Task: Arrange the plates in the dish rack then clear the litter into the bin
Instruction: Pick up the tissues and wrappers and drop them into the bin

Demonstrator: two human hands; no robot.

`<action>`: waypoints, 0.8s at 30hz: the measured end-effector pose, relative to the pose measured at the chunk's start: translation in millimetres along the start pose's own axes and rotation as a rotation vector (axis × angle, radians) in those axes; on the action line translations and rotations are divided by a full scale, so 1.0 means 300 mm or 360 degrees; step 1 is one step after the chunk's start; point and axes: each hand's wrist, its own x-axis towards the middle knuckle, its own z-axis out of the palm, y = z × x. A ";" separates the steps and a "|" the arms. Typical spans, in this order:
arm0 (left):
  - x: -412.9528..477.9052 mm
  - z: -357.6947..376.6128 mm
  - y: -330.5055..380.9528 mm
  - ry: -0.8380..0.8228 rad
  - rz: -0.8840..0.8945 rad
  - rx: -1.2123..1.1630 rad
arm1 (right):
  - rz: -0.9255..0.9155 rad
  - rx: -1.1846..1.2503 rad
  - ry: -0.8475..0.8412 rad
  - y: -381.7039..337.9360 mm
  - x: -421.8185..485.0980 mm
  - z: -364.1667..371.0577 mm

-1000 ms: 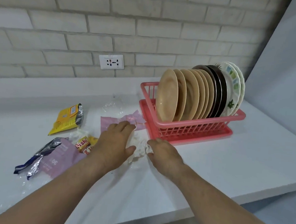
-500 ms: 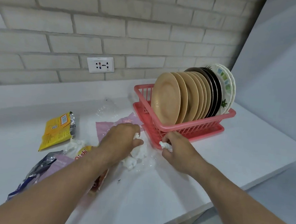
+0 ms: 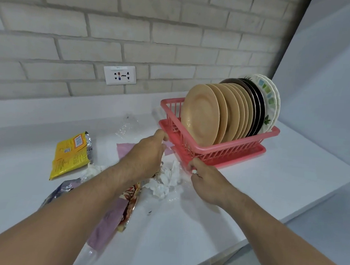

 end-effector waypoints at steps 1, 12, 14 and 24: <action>-0.002 -0.004 -0.009 0.0006 0.0006 0.0025 | 0.0003 -0.0039 -0.0016 -0.008 0.012 0.009; -0.050 -0.044 -0.078 0.0133 -0.0136 0.0209 | 0.0091 -0.0587 -0.0125 -0.054 0.098 0.106; -0.059 -0.030 -0.081 0.0033 -0.0168 0.0185 | 0.0052 -0.0540 -0.0130 -0.041 0.103 0.108; -0.072 0.110 0.012 -0.0434 -0.0283 0.0578 | -0.0034 -0.0209 -0.0016 -0.011 0.097 -0.002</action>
